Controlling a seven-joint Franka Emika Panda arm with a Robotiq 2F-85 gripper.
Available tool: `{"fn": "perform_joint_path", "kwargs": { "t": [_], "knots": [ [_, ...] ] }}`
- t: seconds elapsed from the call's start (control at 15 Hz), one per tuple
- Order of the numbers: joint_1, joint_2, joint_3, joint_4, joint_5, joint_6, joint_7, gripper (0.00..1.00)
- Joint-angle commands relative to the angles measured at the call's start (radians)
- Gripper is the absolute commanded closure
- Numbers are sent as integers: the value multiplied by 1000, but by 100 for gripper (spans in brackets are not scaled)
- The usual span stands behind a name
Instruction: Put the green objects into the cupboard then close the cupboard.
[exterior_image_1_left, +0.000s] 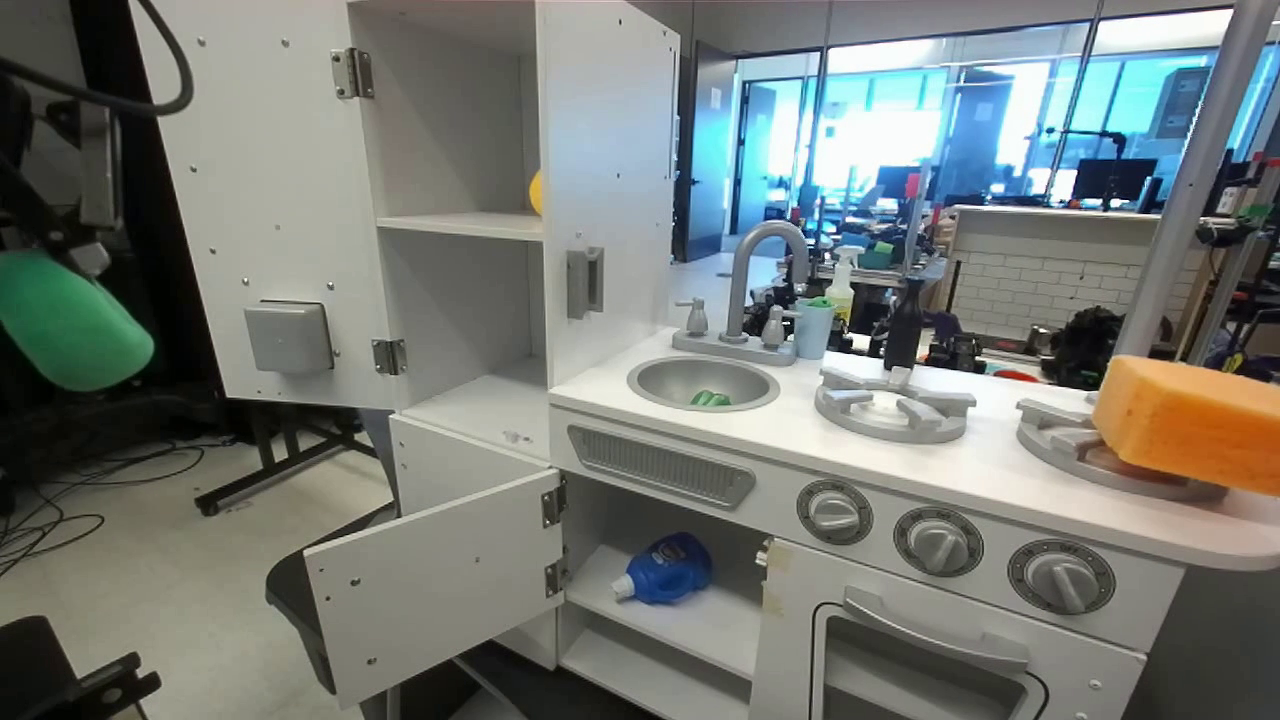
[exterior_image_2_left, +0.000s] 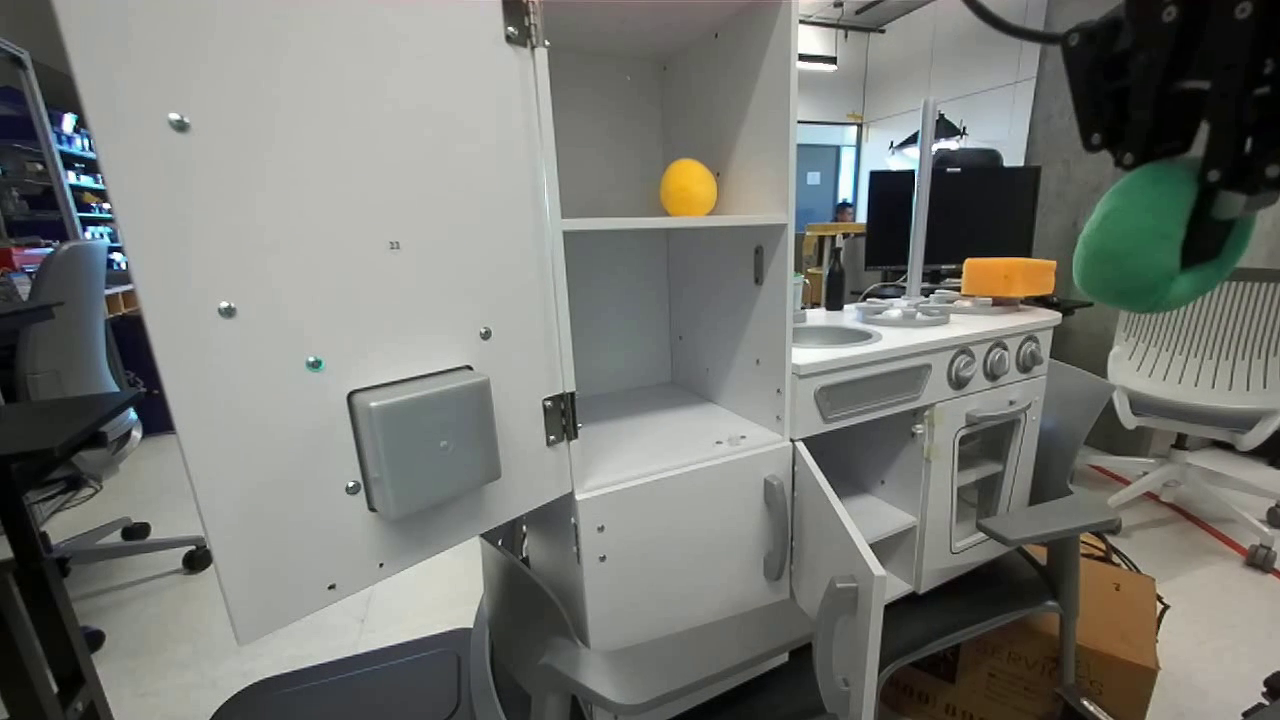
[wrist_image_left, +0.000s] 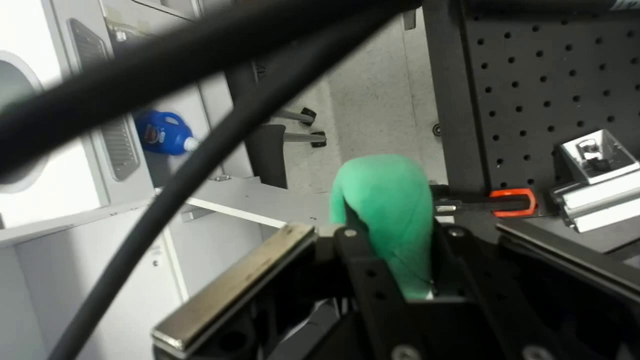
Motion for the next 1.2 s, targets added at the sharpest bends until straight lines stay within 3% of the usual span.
{"fn": "perform_joint_path", "kwargs": {
  "t": [0.0,0.27,0.6,0.93,1.13],
  "knots": [
    [-37,-33,-38,47,17,70,51,94],
    [-89,85,-13,197,-2,197,213,94],
    [-204,294,81,371,-115,445,535,94],
    [-421,419,234,533,-501,594,951,94],
    [-470,464,292,605,-755,564,1180,94]
  ]
}}
